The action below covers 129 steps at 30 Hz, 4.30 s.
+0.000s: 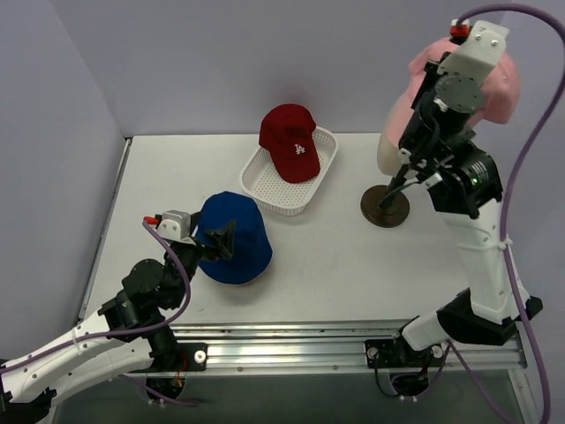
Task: Stack the hats
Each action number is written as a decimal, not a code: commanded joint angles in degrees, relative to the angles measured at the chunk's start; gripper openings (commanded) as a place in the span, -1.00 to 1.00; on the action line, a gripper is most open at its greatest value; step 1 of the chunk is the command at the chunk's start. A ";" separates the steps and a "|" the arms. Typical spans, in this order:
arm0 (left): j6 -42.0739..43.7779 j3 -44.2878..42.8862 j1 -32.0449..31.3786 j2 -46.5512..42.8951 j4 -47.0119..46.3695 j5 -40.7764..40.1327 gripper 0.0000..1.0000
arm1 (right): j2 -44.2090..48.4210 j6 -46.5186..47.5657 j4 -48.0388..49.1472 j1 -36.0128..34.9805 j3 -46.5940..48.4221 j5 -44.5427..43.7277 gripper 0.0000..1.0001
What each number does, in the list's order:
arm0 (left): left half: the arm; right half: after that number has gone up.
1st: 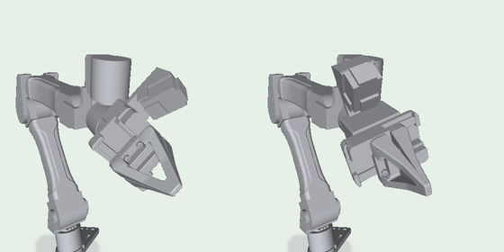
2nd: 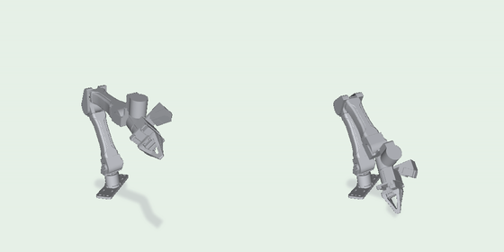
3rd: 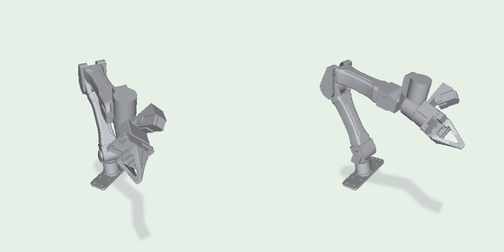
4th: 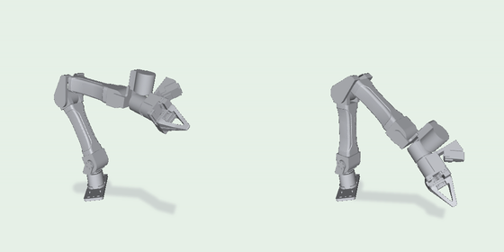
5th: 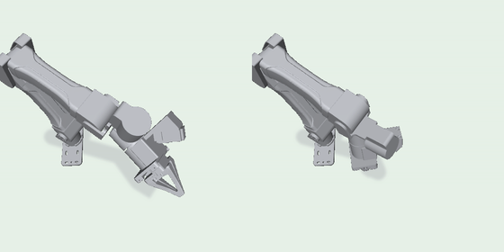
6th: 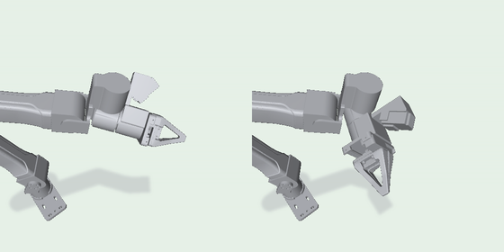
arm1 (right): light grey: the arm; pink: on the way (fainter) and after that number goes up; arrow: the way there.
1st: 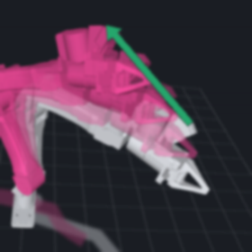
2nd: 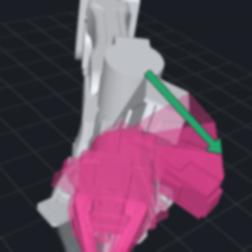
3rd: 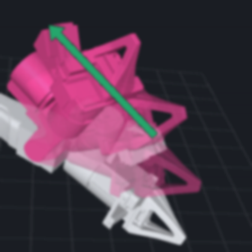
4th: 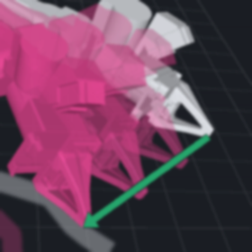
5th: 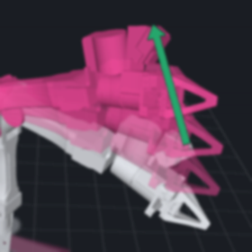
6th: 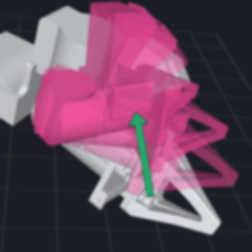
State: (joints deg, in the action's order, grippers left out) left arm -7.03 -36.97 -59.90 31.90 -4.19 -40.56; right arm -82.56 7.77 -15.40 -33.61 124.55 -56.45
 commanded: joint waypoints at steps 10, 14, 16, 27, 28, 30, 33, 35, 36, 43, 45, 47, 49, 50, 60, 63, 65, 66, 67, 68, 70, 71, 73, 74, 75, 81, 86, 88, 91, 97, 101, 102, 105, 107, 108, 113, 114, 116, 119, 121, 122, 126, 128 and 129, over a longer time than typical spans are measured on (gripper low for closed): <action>0.08 -0.21 -0.13 -0.52 -2.23 -0.84 0.88 | -10.95 -7.77 -6.48 6.35 5.53 -4.20 -1.00; 0.08 -0.03 -0.13 -0.44 -2.41 -1.02 0.88 | -11.57 -11.63 -8.07 8.73 3.86 -3.15 -1.00; 0.08 -0.20 -0.13 -0.09 -2.49 -1.02 0.88 | -11.39 -13.12 -8.77 9.95 2.98 -1.31 -1.00; 0.17 0.06 -0.13 -0.35 -2.49 -1.54 0.88 | -12.09 -18.49 -11.67 11.28 2.10 4.06 -1.00; 0.17 0.06 -0.13 -0.26 -2.41 -1.54 0.88 | -12.35 -18.67 -11.85 11.37 2.10 4.15 -1.00; 0.17 -0.03 -0.04 -0.17 -2.49 -1.54 0.88 | -12.97 -18.76 -12.20 11.46 1.92 4.24 -1.00; 0.17 -0.12 -0.04 -0.26 -2.41 -1.54 0.88 | -13.50 -18.23 -11.59 11.54 1.40 4.68 -1.00; 0.17 -0.12 -0.13 -0.43 -2.32 -1.46 0.88 | -13.76 -17.44 -11.06 11.54 1.13 5.12 -1.00; 0.17 -0.12 -0.13 -0.44 -2.32 -1.46 0.88 | -13.85 -17.44 -11.06 11.63 1.04 5.29 -1.00; 0.26 0.06 -0.13 -0.70 -2.32 -1.72 0.88 | -14.38 -17.09 -10.62 11.63 0.60 6.44 -0.84; 0.26 0.06 -0.13 -0.70 -2.41 -1.81 0.88 | -14.29 -16.91 -10.70 11.72 0.78 6.35 -0.78; 0.26 0.06 -0.13 -0.61 -2.41 -1.72 0.88 | -14.03 -16.82 -10.62 11.81 1.13 6.43 -0.68; 0.26 0.06 -0.13 -0.44 -2.58 -1.54 0.88 | -13.50 -16.91 -10.62 11.90 1.39 6.70 -0.57; 0.26 -0.12 -0.13 -0.35 -2.49 -1.20 0.88 | -13.06 -16.82 -10.62 11.98 1.83 6.96 -0.48; 0.17 -0.73 -0.13 -0.35 -1.70 0.74 0.88 | -7.88 -18.49 -8.69 16.81 -0.01 10.98 -0.33; 0.17 -1.52 -0.13 -0.08 -1.09 3.37 0.88 | -6.39 -18.76 -7.90 18.75 -0.18 13.46 -0.28; 0.08 -2.93 -0.13 0.70 -0.74 6.78 0.88 | -5.25 -19.37 -7.80 19.80 -0.89 14.61 -0.25; -0.61 -3.80 -0.13 1.23 -0.04 8.55 0.88 | -4.98 -19.72 -8.24 20.42 -1.06 14.78 -0.23; -1.05 -4.85 -0.13 2.80 0.40 10.48 0.88 | -4.80 -20.33 -8.77 21.38 -1.15 15.66 -0.22; -1.49 -7.74 -0.13 4.03 1.71 14.41 0.89 | -4.71 -21.99 -9.90 24.26 -1.15 16.36 -0.20; -1.94 -11.79 -0.22 9.39 3.82 17.78 0.89 | -4.62 -23.76 -10.44 27.96 -1.50 20.29 -0.19; -2.02 -16.85 -0.22 11.84 8.01 19.44 0.90 | -4.71 -24.64 -10.62 32.07 -1.59 22.41 -0.17; -2.29 -21.63 -0.31 18.62 10.68 20.07 0.90 | -5.06 -27.19 -10.71 35.60 -1.42 25.76 -0.16; -2.20 -23.57 -0.39 20.64 11.39 20.43 0.90 | -5.41 -27.80 -10.79 36.93 -1.16 28.90 -0.17; -1.68 -26.46 -0.39 22.22 11.13 21.12 0.90 | -5.76 -28.85 -10.88 38.77 -0.89 30.41 -0.17; -0.45 -35.78 -0.39 34.08 7.79 23.67 0.90 | -8.05 -30.36 -10.19 40.72 -3.86 35.43 -0.17; 0.35 -40.81 -0.48 39.11 12.87 24.13 0.91 | -7.87 -29.22 -7.27 40.99 -6.69 38.51 -0.17; 0.61 -38.46 -0.39 37.80 12.80 22.55 0.91 | -7.96 -29.39 -7.01 40.99 -8.52 39.83 -0.16; -0.35 -33.80 -0.48 33.24 10.17 21.05 0.91 | -7.53 -30.01 -6.05 40.99 -10.99 40.01 -0.16; -3.25 -22.72 -0.57 24.89 5.77 16.92 0.89 | -6.65 -28.95 -5.96 41.08 -10.83 38.51 -0.14; -4.22 -17.62 -1.10 20.49 2.54 13.40 0.89 | -6.47 -27.99 -7.01 41.08 -7.22 40.88 -0.07; -4.22 -15.26 -1.18 18.83 1.99 12.18 0.89 | -6.29 -27.72 -7.01 40.99 -6.78 41.32 -0.05; -2.91 -11.21 -1.19 16.19 -0.64 7.97 0.89 | -5.50 -26.76 -6.05 40.29 -6.96 42.64 -0.02; -2.20 -10.05 -1.27 15.30 -2.32 6.64 0.88 | -6.11 -26.05 -6.13 39.41 -5.91 42.30 0.00; -2.20 -10.05 -1.27 14.86 -2.23 6.54 0.88 | -6.47 -25.62 -6.22 38.97 -5.20 42.47 0.02; -2.20 -9.79 -1.27 14.51 -2.06 7.16 0.88 | -10.51 -21.67 -8.06 32.56 2.35 39.84 0.27; -2.20 -9.79 -1.27 14.51 -1.97 6.98 0.88 | -10.95 -21.31 -7.98 31.59 2.88 39.23 0.31; -2.20 -9.87 -1.36 14.77 -1.97 6.89 0.88 | -11.04 -21.13 -7.72 30.62 2.98 40.01 0.34; -2.20 -9.87 -1.36 14.86 -1.88 7.07 0.88 | -11.74 -20.87 -9.29 30.35 2.63 38.79 0.37; -2.20 -9.79 -1.36 14.86 -1.97 6.81 0.88 | -12.01 -20.34 -10.61 30.35 1.84 36.86 0.38; -2.11 -9.61 -1.36 14.86 -2.05 6.63 0.88 | -12.01 -20.08 -10.79 30.35 1.14 35.28 0.38; -1.76 -9.61 -1.27 15.21 -2.23 6.11 0.88 | -10.43 -17.27 -9.04 30.35 -3.17 36.32 0.40; -1.50 -9.70 -1.27 15.30 -2.06 5.75 0.88 | -10.77 -16.12 -9.91 30.27 -2.74 36.67 0.40; -1.50 -9.79 -1.36 15.30 -1.97 5.66 0.88 | -11.38 -15.68 -10.35 30.18 -2.47 37.63 0.41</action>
State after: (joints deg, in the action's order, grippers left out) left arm -9.65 -46.35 -60.84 47.22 -3.38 -33.58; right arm -94.06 -10.61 -25.45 -3.44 121.86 -18.83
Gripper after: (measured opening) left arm 0.941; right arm 0.702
